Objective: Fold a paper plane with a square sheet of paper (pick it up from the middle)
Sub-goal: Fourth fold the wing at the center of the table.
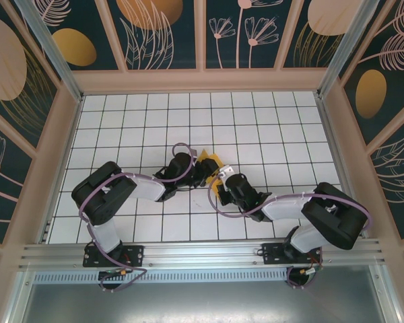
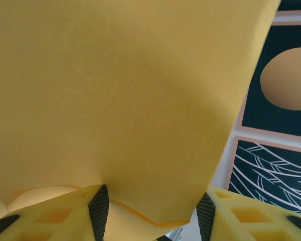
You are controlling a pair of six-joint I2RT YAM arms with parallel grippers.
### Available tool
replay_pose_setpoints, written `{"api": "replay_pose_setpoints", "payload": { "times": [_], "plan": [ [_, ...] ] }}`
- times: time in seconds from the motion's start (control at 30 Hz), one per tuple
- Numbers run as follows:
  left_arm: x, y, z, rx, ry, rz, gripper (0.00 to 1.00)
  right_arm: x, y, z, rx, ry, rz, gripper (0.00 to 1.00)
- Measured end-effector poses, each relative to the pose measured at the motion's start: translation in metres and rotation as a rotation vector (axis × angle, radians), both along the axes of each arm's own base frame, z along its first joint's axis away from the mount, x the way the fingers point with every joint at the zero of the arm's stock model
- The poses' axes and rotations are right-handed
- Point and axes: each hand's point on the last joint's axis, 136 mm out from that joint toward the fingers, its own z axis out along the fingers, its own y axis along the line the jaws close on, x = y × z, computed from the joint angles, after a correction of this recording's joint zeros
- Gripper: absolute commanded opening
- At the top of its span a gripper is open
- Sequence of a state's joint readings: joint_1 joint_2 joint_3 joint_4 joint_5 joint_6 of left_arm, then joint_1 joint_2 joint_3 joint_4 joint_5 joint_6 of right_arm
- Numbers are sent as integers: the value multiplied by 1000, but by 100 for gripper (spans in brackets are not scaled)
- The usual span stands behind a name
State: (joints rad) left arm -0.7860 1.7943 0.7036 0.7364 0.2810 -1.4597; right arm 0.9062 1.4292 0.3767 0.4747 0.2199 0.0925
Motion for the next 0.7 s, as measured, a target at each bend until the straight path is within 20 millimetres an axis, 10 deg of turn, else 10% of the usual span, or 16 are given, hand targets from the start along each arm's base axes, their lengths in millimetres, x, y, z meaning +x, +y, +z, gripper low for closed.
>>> {"api": "replay_pose_setpoints", "payload": {
  "times": [0.7],
  "plan": [
    [-3, 5, -6, 27, 46, 17, 40, -3, 5, -5, -118, -64, 12, 7]
  ]
}}
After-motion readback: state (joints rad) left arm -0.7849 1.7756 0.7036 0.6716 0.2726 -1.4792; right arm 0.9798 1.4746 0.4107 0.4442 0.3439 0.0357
